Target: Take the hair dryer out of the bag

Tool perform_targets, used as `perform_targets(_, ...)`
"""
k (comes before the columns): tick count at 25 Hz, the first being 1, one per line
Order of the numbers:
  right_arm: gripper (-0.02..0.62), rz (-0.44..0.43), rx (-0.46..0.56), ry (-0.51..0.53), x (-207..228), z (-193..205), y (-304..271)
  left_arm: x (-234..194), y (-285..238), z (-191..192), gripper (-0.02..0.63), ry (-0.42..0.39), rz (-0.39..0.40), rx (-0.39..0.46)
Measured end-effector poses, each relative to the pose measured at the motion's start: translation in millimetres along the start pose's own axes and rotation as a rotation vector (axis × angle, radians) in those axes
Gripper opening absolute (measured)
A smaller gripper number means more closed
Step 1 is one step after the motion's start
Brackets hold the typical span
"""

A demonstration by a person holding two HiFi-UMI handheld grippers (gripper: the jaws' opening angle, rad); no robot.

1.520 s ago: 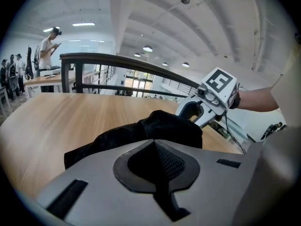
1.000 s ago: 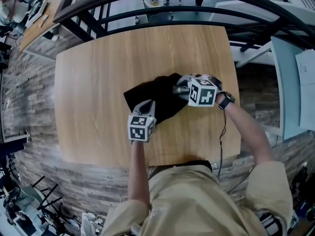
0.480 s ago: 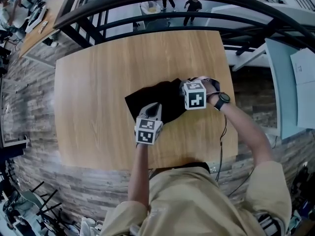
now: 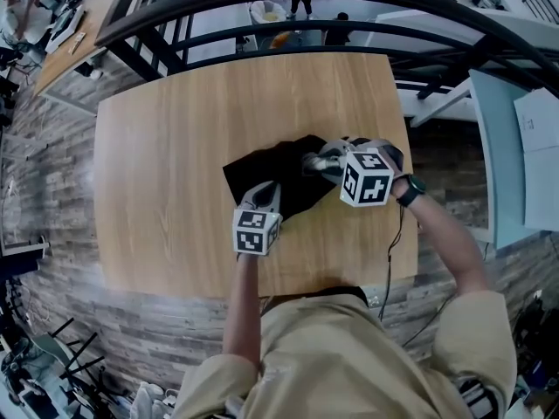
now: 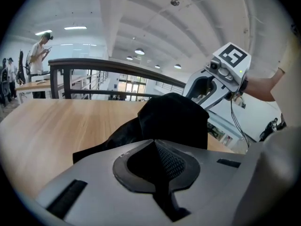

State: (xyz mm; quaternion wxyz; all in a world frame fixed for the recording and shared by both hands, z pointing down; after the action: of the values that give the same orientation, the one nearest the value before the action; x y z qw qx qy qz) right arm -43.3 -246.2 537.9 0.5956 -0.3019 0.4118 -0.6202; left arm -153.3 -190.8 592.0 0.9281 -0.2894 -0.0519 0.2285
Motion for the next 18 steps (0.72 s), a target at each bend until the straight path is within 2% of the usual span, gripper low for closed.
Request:
perform_targets(2,0.132,-0.022,0.018,-0.046,-0.5,6.4,4.3,1.5,3.3,2.1,0.016,0.052,0.006,0.040)
perform_targets(3,0.132,-0.029,0.021,-0.062,-1.5,10.0,5.7,2.1,6.0,5.1,0.047,0.074,0.008,0.051)
perform_targets(6,0.132,-0.037,0.019,-0.077,-4.8,20.3,8.2,-0.9,15.4,26.1,0.258,0.108,0.010,0.026)
perform_targets(8,0.132,-0.036,0.015,-0.076,-7.0,26.8,9.6,-6.9,20.0,46.0,0.322,0.104,0.007,-0.010)
perform_targets(12,0.131,-0.034,0.021,-0.074,-12.3,38.9,13.8,-8.9,9.6,78.2,0.353,0.006,0.049,-0.086)
perform_targets(16,0.130,-0.026,0.016,-0.072,-13.5,46.7,23.7,-3.1,-6.4,102.2,0.363,-0.043,0.127,-0.212)
perform_targets(18,0.130,-0.010,0.011,-0.076,-11.0,50.9,32.3,-1.2,-8.4,111.0,0.371,-0.084,0.135,-0.254)
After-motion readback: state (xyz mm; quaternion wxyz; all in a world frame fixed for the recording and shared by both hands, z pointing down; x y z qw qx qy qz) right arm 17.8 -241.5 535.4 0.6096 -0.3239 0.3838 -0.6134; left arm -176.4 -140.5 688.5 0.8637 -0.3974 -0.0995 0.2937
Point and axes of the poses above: the fingertips, and each gripper's own axes: y backward along the fingers, x to its right, z out of its underside, the point moved 3 cm from there along y, backward along the fingers, and after that the axes turned 13 degrees about -y, right-handed, at the moved point
